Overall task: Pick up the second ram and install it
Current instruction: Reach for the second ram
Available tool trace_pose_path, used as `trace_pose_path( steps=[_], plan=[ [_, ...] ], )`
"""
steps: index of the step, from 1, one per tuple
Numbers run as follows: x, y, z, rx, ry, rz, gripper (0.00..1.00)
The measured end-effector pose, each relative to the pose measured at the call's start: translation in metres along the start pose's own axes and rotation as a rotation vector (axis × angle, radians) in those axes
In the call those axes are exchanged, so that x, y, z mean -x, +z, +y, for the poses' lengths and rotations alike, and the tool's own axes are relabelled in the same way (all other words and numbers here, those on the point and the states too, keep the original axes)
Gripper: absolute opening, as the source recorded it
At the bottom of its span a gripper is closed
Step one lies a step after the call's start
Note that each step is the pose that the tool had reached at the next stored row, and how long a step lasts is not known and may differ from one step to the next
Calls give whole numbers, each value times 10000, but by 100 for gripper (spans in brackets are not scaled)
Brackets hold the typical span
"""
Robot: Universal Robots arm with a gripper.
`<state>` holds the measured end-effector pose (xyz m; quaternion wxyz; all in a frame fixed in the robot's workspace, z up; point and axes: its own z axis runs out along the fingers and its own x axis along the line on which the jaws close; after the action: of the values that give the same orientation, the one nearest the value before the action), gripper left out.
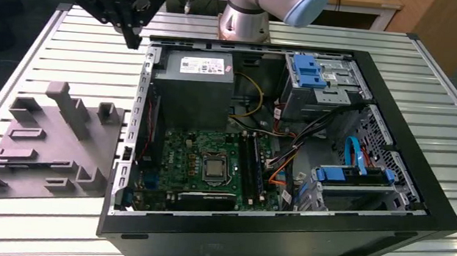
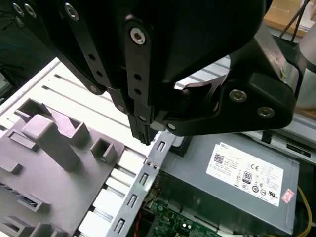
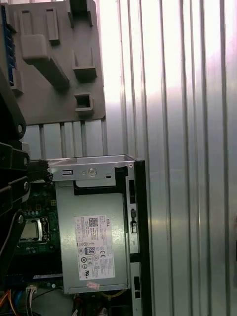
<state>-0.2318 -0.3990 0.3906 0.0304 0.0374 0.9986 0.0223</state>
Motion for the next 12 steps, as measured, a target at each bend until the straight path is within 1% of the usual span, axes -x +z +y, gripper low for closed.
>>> trace_pose_path(
  steps=[2, 4, 12],
  plan=[
    [-68, 3, -7, 3, 1, -21, 10],
    [-120, 8, -18, 4, 0, -32, 10],
    [-245, 38, -86, 4, -1, -36, 10]
  ],
)
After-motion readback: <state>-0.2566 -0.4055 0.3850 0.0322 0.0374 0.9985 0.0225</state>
